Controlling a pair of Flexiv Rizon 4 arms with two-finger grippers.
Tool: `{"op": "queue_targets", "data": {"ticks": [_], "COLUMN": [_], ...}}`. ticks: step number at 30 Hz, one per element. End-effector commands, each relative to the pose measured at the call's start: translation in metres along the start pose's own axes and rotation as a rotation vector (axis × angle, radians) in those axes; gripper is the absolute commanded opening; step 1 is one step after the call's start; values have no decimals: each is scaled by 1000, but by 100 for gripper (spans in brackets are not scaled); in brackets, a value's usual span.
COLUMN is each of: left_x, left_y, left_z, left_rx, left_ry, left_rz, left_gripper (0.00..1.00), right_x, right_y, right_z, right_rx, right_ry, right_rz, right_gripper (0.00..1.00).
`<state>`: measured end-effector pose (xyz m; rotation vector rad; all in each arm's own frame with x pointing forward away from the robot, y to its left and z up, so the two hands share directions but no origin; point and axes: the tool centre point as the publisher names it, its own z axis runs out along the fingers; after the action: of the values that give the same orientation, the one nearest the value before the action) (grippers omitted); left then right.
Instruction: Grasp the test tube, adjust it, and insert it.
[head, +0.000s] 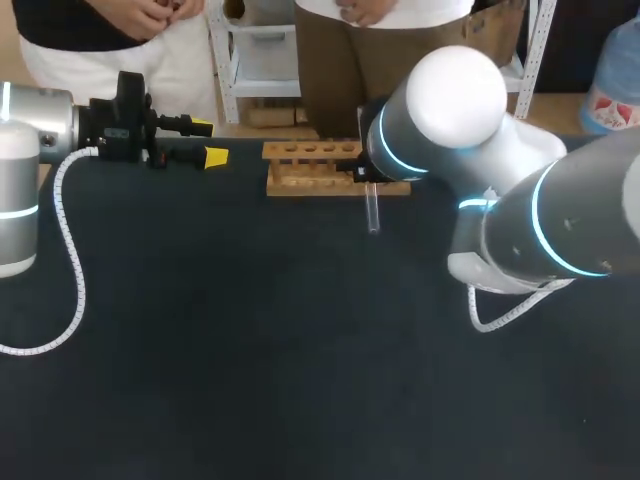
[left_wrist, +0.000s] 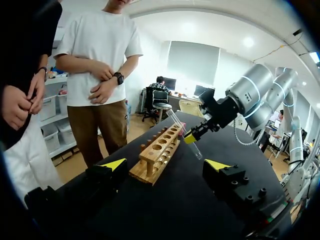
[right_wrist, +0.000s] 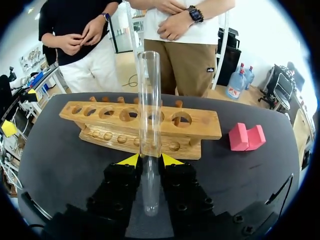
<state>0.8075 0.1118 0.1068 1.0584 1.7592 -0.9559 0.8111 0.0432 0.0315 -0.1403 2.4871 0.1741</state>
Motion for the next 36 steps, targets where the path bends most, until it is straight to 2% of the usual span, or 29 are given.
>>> {"op": "queue_targets", "data": {"ticks": [1, 19, 36], "left_x": [1, 1, 1], "left_y": [-1, -1, -1], "left_z": [0, 0, 0], "left_rx": [-3, -3, -3], "left_ry": [-4, -4, -4], "left_rz": [2, 2, 2], "left_gripper": [100, 100, 100], "right_x": [-2, 2, -10], "right_y": [-1, -4, -8], "right_z": [3, -24, -80], "right_rx": [-3, 30, 76], "right_ry": [24, 21, -34], "right_rz": [2, 27, 28], "right_gripper": [0, 0, 0]}}
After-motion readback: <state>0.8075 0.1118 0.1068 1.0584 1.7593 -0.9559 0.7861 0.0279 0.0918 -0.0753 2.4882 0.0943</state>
